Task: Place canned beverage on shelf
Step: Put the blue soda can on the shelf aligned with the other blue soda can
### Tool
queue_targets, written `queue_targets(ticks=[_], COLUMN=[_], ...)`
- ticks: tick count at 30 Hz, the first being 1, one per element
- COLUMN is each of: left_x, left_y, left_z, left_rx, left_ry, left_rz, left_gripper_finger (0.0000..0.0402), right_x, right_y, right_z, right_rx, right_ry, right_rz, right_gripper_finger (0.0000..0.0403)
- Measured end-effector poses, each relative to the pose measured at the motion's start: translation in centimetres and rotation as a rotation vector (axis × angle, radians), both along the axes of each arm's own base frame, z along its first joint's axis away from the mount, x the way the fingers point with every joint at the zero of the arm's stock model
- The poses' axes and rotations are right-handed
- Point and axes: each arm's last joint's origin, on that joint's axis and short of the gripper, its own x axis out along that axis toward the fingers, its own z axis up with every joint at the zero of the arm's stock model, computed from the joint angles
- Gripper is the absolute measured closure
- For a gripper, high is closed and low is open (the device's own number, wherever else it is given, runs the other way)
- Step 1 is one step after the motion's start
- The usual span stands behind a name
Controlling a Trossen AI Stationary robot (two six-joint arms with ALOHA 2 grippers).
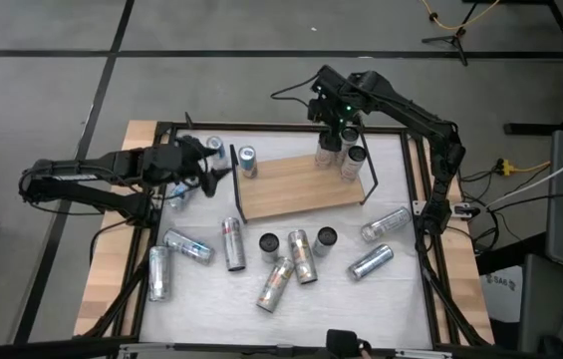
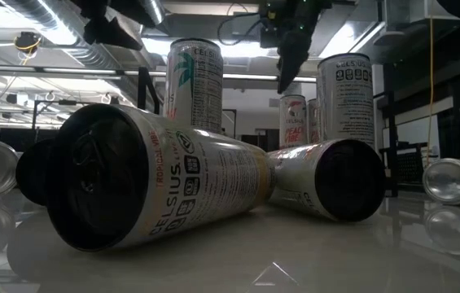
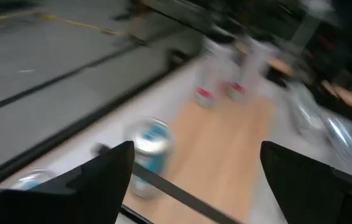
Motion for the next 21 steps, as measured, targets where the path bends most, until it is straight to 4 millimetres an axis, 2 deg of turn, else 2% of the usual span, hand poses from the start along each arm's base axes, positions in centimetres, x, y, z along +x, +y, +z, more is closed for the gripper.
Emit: queue_targets(ticks=[5,11,16,21], left_x=[-0.6,-1.6,-1.4,-0.2], left_y=[1.6,4.2,6.1,7.6], left_z=[0.1,-0.3,-1.3,-2.8], left_rx=[0.000,-0.017,-0.111,-0.162], left_ry=[-0.068,-0.068,-0.041,0.036], left_rz=[0.286,0.509,0.549,0.579], left_gripper_finger=[0.0061,0.0061,0.0061,0.0061], right_x=[-0.1,-0.2,-0.1,0.1], right_y=[0.0,0.1,0.1,0.1], right_z=[1.8,3.1,3.2,3.2], right_rx=[-0.037,-0.063,-0.062,-0.040], right_ry=[-0.062,-0.106,-0.121,-0.146], right_rz=[0.000,0.000,0.004,0.020], right_gripper_finger=[0.0063,0.0063,0.0063,0.0063])
